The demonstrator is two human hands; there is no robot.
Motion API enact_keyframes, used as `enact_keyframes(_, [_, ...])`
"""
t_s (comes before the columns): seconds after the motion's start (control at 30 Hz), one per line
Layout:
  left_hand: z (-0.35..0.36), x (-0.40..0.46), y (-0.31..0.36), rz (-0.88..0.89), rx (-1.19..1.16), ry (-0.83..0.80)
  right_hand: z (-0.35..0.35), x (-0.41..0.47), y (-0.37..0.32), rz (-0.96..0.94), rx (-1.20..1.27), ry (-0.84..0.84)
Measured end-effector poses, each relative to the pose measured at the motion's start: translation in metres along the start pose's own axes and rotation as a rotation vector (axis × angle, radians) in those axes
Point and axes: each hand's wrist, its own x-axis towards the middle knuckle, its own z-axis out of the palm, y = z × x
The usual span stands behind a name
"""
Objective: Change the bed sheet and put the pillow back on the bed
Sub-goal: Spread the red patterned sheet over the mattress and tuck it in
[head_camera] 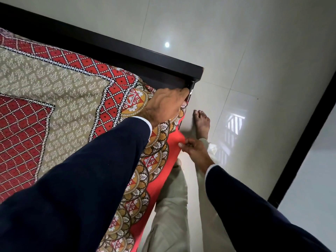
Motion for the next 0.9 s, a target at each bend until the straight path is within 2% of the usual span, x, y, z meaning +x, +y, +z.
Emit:
enact_keyframes(0.13, [0.003, 0.006, 0.004, -0.074, 0.027, -0.039, 0.006, 0.022, -0.046, 0.003, -0.380, -0.012])
enact_keyframes(0.23, [0.009, 0.009, 0.007, -0.099, 0.062, -0.036, -0.005, 0.024, -0.082, 0.048, -0.425, -0.006])
enact_keyframes(0.37, [0.017, 0.012, 0.006, -0.133, 0.053, -0.024, -0.010, 0.017, -0.114, 0.153, 0.151, 0.124])
enact_keyframes(0.43, [0.017, 0.014, 0.002, -0.140, 0.023, -0.034, -0.008, 0.013, -0.119, 0.075, 0.204, 0.206])
enact_keyframes(0.5, [0.016, 0.017, 0.000, -0.168, -0.044, -0.055, -0.011, 0.008, -0.125, -0.057, 0.066, 0.270])
enact_keyframes(0.57, [0.015, 0.021, -0.003, -0.251, -0.158, -0.117, -0.015, 0.008, -0.132, -0.145, -0.126, 0.242])
enact_keyframes(0.67, [0.012, 0.028, -0.014, -0.335, -0.328, -0.258, -0.014, 0.026, -0.134, -0.119, -0.296, 0.073])
enact_keyframes(0.77, [0.013, 0.031, -0.026, -0.313, -0.359, -0.365, -0.011, 0.042, -0.139, -0.158, -0.325, -0.009])
enact_keyframes(0.9, [0.016, 0.027, -0.027, -0.298, -0.287, -0.334, -0.026, 0.046, -0.146, -0.048, -0.599, -0.115])
